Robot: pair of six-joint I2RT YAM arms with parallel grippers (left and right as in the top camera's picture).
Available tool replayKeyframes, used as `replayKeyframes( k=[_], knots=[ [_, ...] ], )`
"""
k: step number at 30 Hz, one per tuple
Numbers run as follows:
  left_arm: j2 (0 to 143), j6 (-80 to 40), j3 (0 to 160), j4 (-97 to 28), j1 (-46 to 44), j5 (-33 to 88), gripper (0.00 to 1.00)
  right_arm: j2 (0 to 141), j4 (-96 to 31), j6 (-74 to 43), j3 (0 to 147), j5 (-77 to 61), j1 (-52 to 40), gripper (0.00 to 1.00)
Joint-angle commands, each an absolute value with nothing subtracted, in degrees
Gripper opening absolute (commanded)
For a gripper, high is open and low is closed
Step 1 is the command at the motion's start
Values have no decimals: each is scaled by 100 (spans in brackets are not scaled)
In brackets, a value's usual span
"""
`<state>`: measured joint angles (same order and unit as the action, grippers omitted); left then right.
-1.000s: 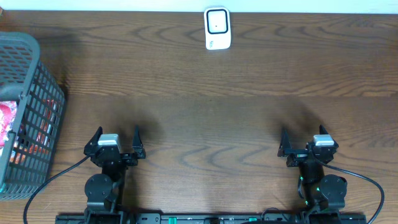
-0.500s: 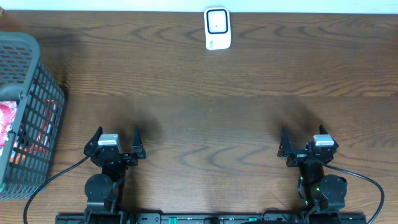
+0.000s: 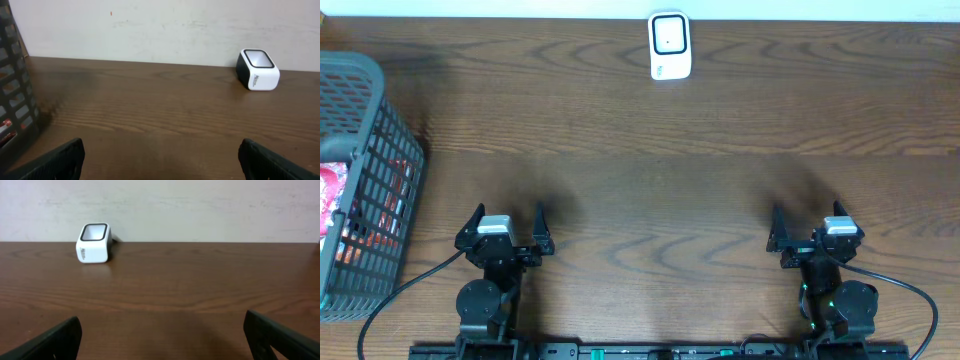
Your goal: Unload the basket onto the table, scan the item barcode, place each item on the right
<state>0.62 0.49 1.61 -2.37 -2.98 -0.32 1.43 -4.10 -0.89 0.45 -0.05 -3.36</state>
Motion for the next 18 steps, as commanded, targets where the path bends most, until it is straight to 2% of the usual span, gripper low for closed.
replayKeyframes(
  k=[1, 5, 7, 9, 11, 18],
  knots=[
    [23, 148, 23, -412, -285, -64, 98, 156, -429, -165, 32, -34, -370, 99],
    [23, -25, 23, -373, -287, 161, 98, 156, -429, -165, 32, -34, -370, 99],
    [23, -709, 23, -224, -294, 1100, 98, 156, -429, -165, 32, -34, -370, 99],
    [23, -1739, 23, 318, -296, 2600, 98, 156, -429, -165, 32, -34, -370, 99],
    [23, -2265, 23, 941, -296, 3352, 98, 156, -429, -165, 32, -34, -370, 99],
    [23, -2519, 23, 2700, -294, 3752, 98, 156, -429, -165, 32, -34, -370, 99]
  ],
)
